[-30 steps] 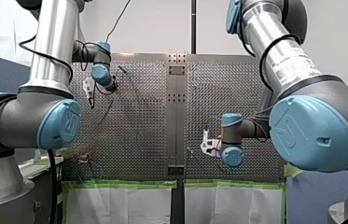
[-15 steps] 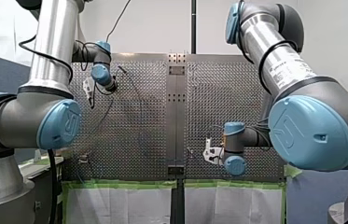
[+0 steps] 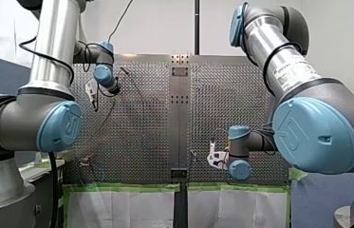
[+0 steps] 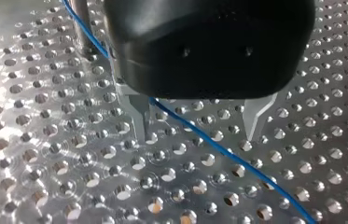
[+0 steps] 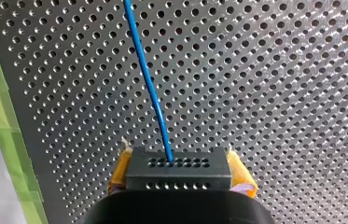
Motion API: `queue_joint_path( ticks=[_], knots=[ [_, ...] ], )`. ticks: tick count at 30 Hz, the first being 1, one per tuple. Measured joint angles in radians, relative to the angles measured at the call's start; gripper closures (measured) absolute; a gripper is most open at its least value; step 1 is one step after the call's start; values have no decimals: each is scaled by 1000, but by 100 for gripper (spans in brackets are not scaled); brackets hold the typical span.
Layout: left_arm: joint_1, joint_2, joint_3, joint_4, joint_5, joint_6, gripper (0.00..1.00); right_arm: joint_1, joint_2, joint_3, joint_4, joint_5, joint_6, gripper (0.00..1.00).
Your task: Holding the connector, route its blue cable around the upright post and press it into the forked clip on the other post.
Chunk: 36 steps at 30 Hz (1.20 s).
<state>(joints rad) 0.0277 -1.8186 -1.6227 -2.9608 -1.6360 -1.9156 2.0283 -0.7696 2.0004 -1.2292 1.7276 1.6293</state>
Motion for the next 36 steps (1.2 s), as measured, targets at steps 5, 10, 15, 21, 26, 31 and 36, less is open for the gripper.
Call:
queue_joint_path(
  ticks=[5,10,15,21,26,31,36],
  knots=[
    [6,4,-16,-39,-40,-39,2,0,0,0,-1,-1,1,100],
    [9,32,-54,-58,-70,-31,2,0,0,0,-4,-11,2,100],
    [11,77,-101,-71,-103,12,2,0,0,-1,-6,-18,3,100],
    [12,125,-149,-113,-149,60,2,-10,0,-1,-6,-20,8,100],
    [12,165,-144,-152,-188,99,2,-18,0,-1,-6,-27,11,100],
    [8,210,-104,-197,-228,144,2,-21,0,-1,-4,-50,29,100],
    [3,251,-63,-238,-236,185,2,-19,0,-2,-5,-60,38,100]
  ],
)
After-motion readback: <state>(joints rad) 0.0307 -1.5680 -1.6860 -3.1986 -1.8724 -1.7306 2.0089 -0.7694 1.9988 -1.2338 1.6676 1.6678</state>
